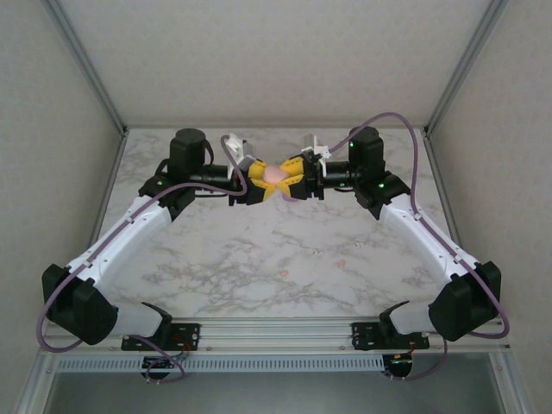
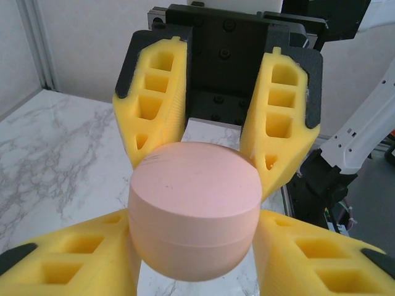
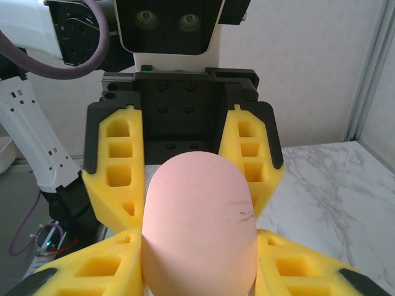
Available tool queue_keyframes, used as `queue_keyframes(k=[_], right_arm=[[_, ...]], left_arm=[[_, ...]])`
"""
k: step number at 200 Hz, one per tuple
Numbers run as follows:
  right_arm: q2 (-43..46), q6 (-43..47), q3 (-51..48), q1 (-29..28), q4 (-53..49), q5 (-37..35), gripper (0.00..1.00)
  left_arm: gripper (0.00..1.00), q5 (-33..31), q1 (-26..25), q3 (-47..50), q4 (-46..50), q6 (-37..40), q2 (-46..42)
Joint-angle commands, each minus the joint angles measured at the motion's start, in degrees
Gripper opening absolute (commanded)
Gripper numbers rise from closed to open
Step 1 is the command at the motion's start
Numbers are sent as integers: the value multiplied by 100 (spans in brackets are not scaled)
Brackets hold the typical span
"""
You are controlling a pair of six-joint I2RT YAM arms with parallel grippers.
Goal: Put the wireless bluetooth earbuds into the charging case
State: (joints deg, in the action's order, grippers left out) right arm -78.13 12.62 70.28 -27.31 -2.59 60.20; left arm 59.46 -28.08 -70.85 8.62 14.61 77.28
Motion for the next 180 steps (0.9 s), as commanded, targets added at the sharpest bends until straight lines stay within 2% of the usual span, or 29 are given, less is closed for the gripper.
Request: queue_keyframes(k=[1, 90, 180], right_arm=[[34, -15, -19, -22, 144, -25, 31], [68, 179, -31, -31, -26, -10, 31], [65, 180, -74, -44, 40, -51, 31]], left_arm=[[47, 206, -67, -228, 103, 33, 13], [47, 197, -75, -184, -189, -209, 16], [49, 180, -111, -206, -94, -191, 14]])
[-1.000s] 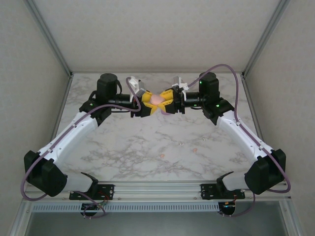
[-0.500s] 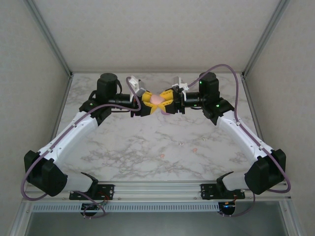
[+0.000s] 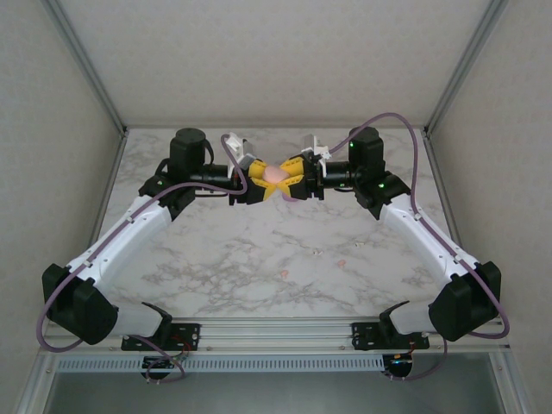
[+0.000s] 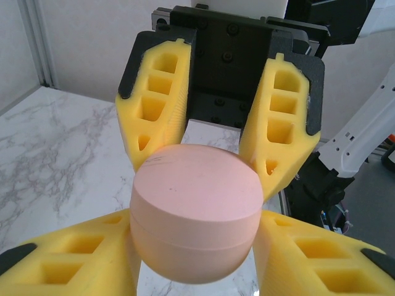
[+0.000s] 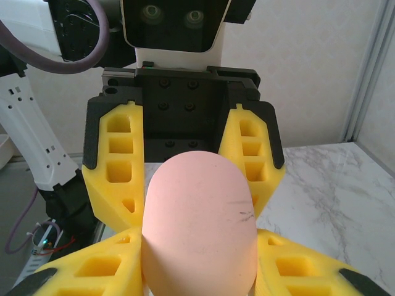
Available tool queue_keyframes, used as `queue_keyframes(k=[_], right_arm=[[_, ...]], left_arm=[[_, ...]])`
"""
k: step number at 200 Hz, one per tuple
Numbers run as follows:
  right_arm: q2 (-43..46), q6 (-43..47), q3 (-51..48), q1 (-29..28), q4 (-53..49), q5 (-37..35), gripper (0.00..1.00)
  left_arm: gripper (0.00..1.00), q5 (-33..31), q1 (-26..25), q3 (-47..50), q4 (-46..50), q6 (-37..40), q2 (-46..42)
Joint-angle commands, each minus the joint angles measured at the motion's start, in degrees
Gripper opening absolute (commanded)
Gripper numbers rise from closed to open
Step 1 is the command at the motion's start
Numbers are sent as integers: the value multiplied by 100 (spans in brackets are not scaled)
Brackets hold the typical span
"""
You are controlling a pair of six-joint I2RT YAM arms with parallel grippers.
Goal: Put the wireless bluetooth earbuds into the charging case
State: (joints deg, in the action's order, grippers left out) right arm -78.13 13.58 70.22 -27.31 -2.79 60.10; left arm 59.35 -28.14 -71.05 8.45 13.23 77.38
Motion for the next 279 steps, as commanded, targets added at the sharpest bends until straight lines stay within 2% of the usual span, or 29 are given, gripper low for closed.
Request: queue_keyframes(k=[1, 52, 103, 161, 224, 279], right_arm=[[58, 83, -68, -45, 59, -37, 30], [35, 99, -43, -72, 45, -65, 31], [9, 261, -10, -107, -160, -82, 31], [-13, 384, 62, -121, -435, -117, 32], [-15, 86, 238, -10, -821, -251, 48], [-47, -622, 329, 153, -749, -344, 55]], left_arm=[[49, 186, -109, -188, -78, -51, 4], [49, 192, -139, -217, -89, -65, 31], [45, 169, -144, -225, -93, -73, 49], [31, 122, -147, -221, -90, -54, 53], [24, -230, -172, 155, -177, 123, -238], [22, -326, -226, 311, -235, 413, -425]])
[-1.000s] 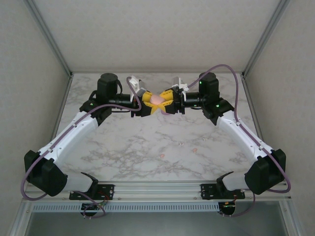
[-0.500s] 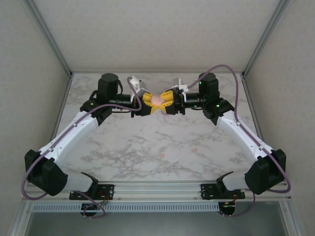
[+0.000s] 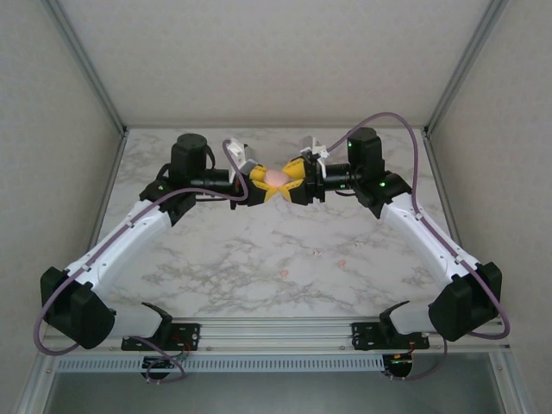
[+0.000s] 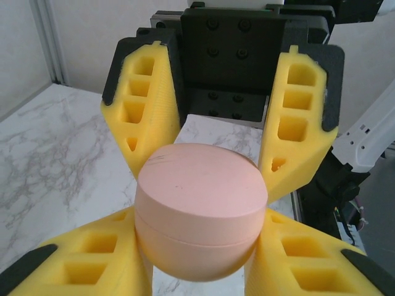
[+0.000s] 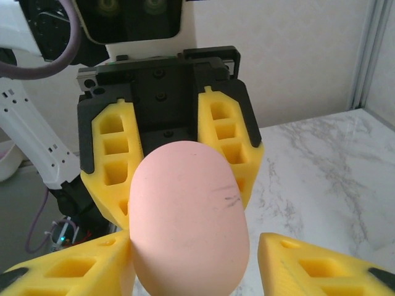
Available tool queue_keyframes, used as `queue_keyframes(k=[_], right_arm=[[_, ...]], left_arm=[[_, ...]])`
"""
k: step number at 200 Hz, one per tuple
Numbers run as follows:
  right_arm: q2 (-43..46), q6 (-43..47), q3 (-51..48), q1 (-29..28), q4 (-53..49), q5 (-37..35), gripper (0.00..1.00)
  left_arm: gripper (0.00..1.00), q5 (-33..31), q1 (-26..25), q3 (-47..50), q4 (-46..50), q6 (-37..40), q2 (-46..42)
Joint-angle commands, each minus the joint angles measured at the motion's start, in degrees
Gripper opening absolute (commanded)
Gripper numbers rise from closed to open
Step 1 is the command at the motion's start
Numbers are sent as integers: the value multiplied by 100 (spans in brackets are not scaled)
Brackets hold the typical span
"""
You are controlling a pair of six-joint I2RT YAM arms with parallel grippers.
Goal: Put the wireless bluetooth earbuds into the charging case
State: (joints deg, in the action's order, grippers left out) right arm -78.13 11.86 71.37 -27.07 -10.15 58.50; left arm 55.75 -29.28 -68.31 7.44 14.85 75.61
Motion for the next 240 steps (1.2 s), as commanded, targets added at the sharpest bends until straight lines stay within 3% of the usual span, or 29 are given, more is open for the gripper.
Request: queue_keyframes(k=[1, 43, 122, 191, 240], right_arm=[[-50, -477, 218, 135, -13, -186, 55], [-136, -861, 345, 182, -48, -244, 59], [-501, -1847, 1123, 201, -759, -1168, 65], [-471, -2651, 1594, 206, -1129, -750, 71], [71, -3304, 1498, 610, -2081, -2605, 75]], left_arm=[[22, 29, -117, 37, -136, 253, -253], [22, -55, -147, 80, -176, 246, -275], [22, -280, -175, 349, -823, -191, -319], [23, -1087, -165, 958, -2168, -1008, -301], [23, -1329, -148, 1300, -3069, -1511, -139]])
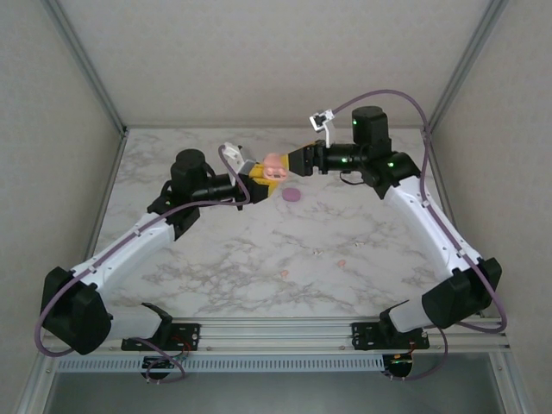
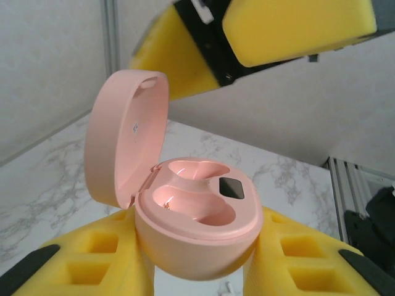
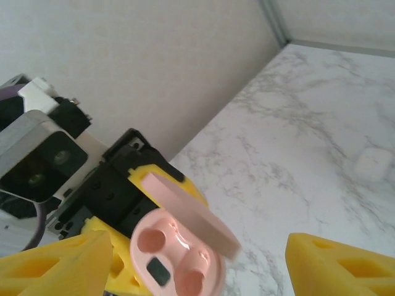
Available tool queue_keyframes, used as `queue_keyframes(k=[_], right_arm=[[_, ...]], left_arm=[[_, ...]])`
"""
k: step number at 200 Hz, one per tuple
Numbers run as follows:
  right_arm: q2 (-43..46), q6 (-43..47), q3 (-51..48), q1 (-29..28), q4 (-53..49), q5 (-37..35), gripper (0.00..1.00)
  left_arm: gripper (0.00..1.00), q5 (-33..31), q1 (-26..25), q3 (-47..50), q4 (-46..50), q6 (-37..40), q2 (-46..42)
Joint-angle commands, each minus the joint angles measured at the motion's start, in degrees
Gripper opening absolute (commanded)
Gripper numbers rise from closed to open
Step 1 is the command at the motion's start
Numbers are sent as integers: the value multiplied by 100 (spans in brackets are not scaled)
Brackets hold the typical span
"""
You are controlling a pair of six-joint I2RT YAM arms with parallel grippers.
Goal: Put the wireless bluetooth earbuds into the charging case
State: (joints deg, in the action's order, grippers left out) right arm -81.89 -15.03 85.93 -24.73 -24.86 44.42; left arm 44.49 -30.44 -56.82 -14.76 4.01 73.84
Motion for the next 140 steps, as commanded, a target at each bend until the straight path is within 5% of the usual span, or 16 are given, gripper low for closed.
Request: queue_keyframes(k=[1, 44, 90, 140], right_arm=[[477, -686, 2, 428, -641, -1252, 74], [753, -1561, -957, 1427, -1773, -2271, 63], [966, -1645, -2210, 1417, -2356, -2862, 42], [1332, -2483, -3617, 983, -2457, -3336, 37]], left_arm=[[23, -208, -28, 156, -859, -432, 40], [24, -290, -24, 329, -1002, -508, 35], [24, -321, -19, 325, -897, -507, -45], [24, -328, -31, 277, -857, -525, -81]])
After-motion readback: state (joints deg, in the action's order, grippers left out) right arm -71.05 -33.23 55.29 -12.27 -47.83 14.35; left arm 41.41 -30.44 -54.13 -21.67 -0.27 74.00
